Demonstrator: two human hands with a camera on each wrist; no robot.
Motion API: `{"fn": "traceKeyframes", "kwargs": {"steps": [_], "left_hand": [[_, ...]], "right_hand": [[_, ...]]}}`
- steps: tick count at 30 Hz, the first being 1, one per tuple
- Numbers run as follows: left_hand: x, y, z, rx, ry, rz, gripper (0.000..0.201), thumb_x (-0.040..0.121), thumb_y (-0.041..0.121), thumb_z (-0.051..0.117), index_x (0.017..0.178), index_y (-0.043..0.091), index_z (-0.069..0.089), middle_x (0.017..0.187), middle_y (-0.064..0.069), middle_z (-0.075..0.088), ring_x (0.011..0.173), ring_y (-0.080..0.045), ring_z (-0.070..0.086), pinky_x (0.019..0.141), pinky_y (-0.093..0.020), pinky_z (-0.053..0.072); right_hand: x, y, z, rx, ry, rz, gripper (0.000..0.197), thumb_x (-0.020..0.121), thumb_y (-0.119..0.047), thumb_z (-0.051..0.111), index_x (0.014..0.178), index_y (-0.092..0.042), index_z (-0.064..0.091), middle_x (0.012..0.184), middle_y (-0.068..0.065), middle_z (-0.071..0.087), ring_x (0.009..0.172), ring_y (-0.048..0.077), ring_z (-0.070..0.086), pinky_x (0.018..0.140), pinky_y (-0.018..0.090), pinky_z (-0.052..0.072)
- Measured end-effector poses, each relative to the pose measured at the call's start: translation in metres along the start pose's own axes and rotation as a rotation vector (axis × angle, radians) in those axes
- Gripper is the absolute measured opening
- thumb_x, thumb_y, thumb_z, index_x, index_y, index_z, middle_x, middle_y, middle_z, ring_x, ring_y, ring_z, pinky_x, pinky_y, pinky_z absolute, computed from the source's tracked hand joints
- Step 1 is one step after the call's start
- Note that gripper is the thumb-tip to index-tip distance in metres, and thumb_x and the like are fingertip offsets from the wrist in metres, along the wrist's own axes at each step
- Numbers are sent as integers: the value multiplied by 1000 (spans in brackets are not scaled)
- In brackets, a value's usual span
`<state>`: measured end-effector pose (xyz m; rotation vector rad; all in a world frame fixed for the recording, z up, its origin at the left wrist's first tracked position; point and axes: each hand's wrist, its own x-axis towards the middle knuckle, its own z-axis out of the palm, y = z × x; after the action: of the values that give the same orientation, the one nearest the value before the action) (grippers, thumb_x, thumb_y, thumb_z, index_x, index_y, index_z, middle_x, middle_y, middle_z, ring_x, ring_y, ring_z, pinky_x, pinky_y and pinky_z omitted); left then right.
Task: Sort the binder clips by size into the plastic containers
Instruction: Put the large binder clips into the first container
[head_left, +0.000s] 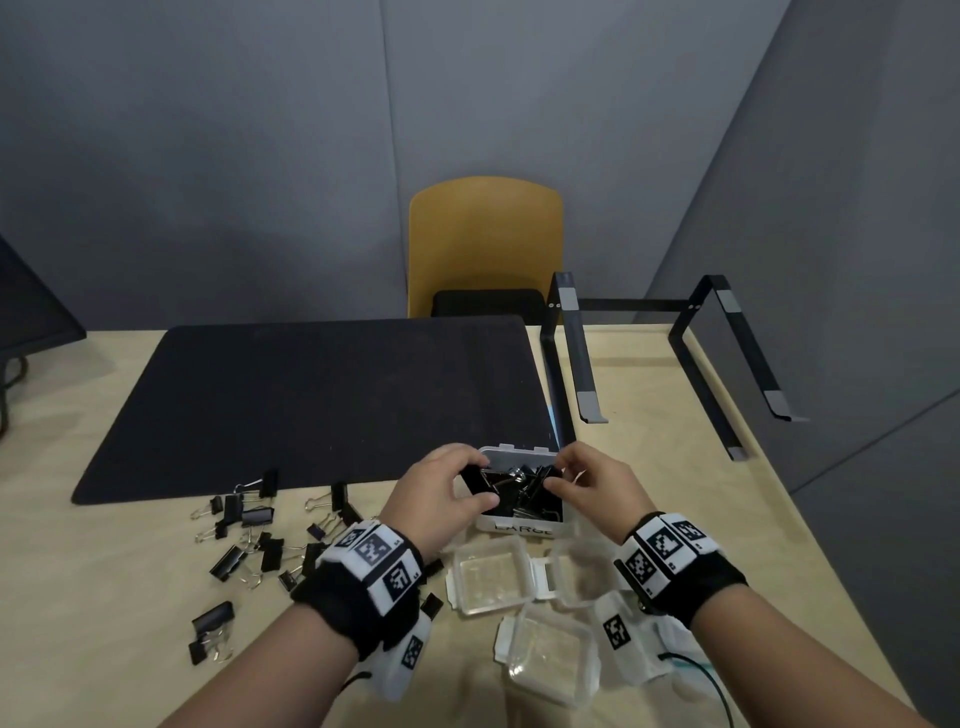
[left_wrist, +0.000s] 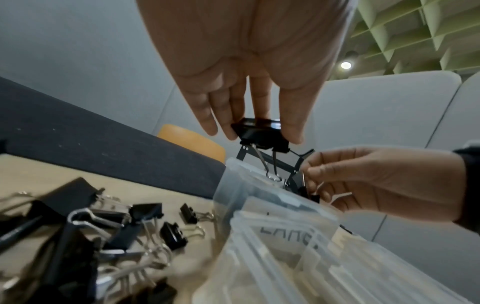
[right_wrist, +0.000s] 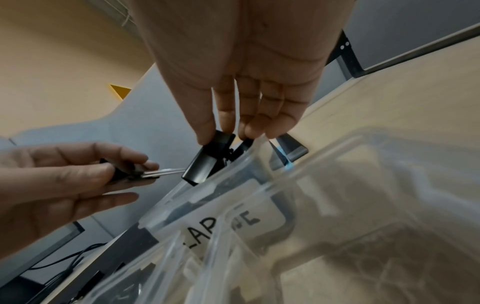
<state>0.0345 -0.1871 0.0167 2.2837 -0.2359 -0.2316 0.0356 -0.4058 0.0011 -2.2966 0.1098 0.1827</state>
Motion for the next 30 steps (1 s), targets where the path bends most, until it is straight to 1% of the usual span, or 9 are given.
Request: {"fn": "traceKeyframes", "kwargs": {"steps": [4, 8, 10, 13, 19, 22, 26, 28, 30], "left_hand": [[7, 3, 15, 23, -11, 56, 25, 81, 34, 69, 104, 29, 60, 111, 19, 55, 109, -4, 52, 98, -27, 42], [12, -1, 23, 70, 15, 82, 29, 84, 39, 65, 111, 30, 64, 124, 16, 54, 128, -4, 38, 108, -23, 27], [13, -8, 24, 112, 20, 62, 32, 84, 44, 64, 113, 32, 64, 130, 13, 53, 136, -6, 30, 115, -31, 23], [12, -18, 26, 172, 12, 46, 33, 83, 47, 63, 114, 35, 64, 135, 12, 51, 138, -9, 27, 117, -35, 20], [5, -29, 31, 200, 37, 80, 36, 84, 49, 60, 119, 41, 61, 139, 12, 48, 140, -12, 27, 117, -35, 22], [-4, -30, 31, 273, 14, 79, 41, 89, 52, 50, 129, 40, 53, 147, 9, 39, 141, -13, 23, 117, -31, 16], [-9, -29, 32, 330, -13, 99, 44, 92, 53, 43, 134, 39, 46, 150, 7, 35, 141, -11, 21, 116, -30, 15], [-9, -27, 32, 314, 6, 115, 43, 91, 52, 47, 132, 38, 50, 145, 7, 40, 137, -11, 26, 115, -29, 19], [-10, -24, 31, 255, 66, 118, 40, 90, 49, 51, 128, 36, 55, 139, 7, 46, 134, -11, 30, 112, -28, 21]], "right_hand": [[-1, -1, 0, -7, -29, -56, 19, 83, -23, 70, 102, -25, 69, 87, -9, 59, 75, 2, 52, 79, 21, 45], [0, 0, -1, -30, -34, -65, 6, 82, -19, 69, 87, -23, 69, 82, -11, 58, 72, 7, 52, 69, 15, 41], [1, 1, -2, -38, -68, -62, 8, 82, -19, 69, 80, -26, 64, 82, -6, 61, 72, 11, 52, 68, 19, 43], [0, 0, -8, -25, -113, -51, 6, 83, -16, 68, 81, -20, 63, 88, 1, 65, 78, 15, 55, 76, 27, 46], [1, 1, -13, -75, -147, -56, 18, 83, -3, 61, 84, -22, 62, 86, -5, 62, 89, 22, 61, 82, 28, 48], [1, 0, -13, -91, -155, -46, 8, 83, -17, 66, 86, -21, 61, 85, -4, 62, 81, 18, 59, 73, 25, 47], [1, -2, -6, -90, -128, -50, 12, 81, -30, 70, 88, -26, 62, 87, -5, 63, 72, 8, 55, 65, 18, 42], [1, -3, -4, -75, -99, -45, 9, 82, -25, 69, 84, -24, 61, 84, -4, 63, 73, 9, 56, 67, 20, 45], [2, -4, -5, -8, -84, -37, 7, 81, -17, 69, 81, -17, 62, 79, -1, 64, 75, 13, 59, 73, 29, 51]]}}
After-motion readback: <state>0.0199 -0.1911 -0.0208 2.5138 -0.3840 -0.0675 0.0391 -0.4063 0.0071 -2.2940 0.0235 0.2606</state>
